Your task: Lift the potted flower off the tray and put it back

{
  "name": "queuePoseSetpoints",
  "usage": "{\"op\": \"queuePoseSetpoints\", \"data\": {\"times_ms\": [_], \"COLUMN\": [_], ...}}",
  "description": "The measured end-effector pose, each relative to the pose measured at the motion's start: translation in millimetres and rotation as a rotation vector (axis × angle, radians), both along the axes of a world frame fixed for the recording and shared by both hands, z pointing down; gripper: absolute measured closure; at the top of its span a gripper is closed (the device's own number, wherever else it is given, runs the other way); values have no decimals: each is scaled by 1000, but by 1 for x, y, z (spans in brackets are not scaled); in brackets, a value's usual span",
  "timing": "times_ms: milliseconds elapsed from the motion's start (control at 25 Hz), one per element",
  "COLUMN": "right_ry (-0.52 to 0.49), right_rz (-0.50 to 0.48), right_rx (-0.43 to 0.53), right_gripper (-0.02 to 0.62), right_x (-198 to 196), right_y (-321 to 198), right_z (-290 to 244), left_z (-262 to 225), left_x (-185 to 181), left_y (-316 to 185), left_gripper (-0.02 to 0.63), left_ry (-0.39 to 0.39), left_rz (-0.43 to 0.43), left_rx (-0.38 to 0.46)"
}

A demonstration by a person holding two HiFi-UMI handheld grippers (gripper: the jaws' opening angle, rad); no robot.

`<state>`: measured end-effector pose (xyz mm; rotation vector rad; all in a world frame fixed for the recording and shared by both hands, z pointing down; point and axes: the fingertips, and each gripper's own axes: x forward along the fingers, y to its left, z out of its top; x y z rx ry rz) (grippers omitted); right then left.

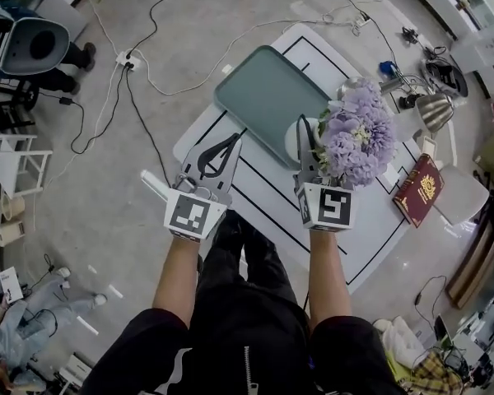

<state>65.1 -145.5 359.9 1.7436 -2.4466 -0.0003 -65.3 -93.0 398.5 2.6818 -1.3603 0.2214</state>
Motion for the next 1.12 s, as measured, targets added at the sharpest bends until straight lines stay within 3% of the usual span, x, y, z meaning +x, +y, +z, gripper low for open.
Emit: {"op": "queuePoseSetpoints", "data": {"times_ms": [640,1120], "right_ry": [60,62], "right_rz": [-136,-153], "right_rx": [3,-16], "right_gripper": [347,347], "right_x": [-56,-53], "right_y": [-65,-95], "right_z": [47,83], "left_z": [23,50], "left_x": [-33,-47], "left_y": [18,15], "left_gripper": [603,603], "left_ry": [9,-9], "left_rz": [-76,-120], "left_rx": [-80,-144]}}
